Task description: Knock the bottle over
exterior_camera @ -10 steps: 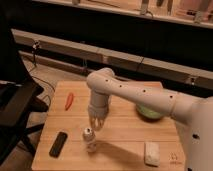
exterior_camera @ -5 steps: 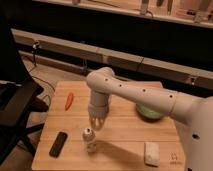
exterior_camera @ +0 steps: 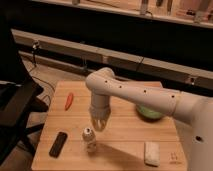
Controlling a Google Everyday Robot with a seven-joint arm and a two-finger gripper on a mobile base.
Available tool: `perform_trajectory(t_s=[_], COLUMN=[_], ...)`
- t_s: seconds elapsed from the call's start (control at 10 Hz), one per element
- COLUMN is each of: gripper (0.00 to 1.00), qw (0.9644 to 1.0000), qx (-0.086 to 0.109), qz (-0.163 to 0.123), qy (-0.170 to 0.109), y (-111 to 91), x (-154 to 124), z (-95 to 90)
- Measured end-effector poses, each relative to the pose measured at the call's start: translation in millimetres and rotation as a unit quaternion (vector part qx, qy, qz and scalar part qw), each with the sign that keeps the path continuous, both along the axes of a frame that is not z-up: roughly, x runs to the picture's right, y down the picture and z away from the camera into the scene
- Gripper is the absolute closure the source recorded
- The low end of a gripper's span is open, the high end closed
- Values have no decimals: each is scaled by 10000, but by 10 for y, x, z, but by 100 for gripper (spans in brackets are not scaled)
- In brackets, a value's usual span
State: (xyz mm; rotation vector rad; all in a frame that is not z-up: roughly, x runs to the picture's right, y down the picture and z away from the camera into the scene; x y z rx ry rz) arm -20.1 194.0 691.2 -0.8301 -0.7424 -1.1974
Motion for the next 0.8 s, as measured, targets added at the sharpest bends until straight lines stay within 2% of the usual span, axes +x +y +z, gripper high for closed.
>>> perform_trajectory(t_s=[0.5,0.7,0.8], gripper=[100,100,100], qw=[9989,9986,9987], qx=[-313,-382,-385], qz=[-305,-333,-340], qy=[171,119,-12], y=[213,259,254], x=[46,5,-60], z=[-87,-149,-181])
